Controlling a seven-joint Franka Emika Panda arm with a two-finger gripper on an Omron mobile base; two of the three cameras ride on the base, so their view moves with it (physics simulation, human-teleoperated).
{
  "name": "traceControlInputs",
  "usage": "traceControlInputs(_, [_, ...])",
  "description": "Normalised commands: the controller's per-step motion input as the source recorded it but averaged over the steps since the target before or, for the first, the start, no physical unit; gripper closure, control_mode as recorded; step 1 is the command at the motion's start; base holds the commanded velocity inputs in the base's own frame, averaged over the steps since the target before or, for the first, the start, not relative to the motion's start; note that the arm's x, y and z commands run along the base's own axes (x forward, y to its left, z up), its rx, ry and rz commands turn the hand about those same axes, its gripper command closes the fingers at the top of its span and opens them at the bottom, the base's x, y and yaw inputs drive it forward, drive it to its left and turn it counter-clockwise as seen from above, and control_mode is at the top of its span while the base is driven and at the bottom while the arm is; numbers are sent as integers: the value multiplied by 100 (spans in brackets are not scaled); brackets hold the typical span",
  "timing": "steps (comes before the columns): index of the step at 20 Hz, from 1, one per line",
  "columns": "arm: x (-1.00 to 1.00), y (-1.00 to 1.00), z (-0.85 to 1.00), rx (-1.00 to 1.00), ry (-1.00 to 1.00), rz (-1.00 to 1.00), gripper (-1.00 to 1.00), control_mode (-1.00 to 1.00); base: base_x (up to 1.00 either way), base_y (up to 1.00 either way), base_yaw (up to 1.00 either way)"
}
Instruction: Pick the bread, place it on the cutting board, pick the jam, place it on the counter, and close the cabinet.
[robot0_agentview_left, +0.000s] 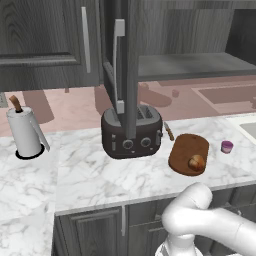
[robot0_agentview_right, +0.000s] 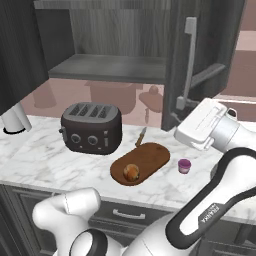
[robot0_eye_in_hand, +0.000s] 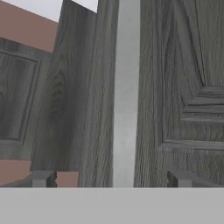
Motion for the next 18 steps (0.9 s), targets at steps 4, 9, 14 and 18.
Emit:
traceControlInputs(4, [30, 65, 0, 0, 0, 0, -100, -100, 0, 0, 0])
traceControlInputs(9, [32, 63, 0, 0, 0, -5, -100, -100, 0, 0, 0])
traceControlInputs(14, [24, 62, 0, 0, -3, -12, -100, -100, 0, 0, 0])
traceControlInputs(18, [19, 60, 0, 0, -4, -14, -100, -100, 0, 0, 0])
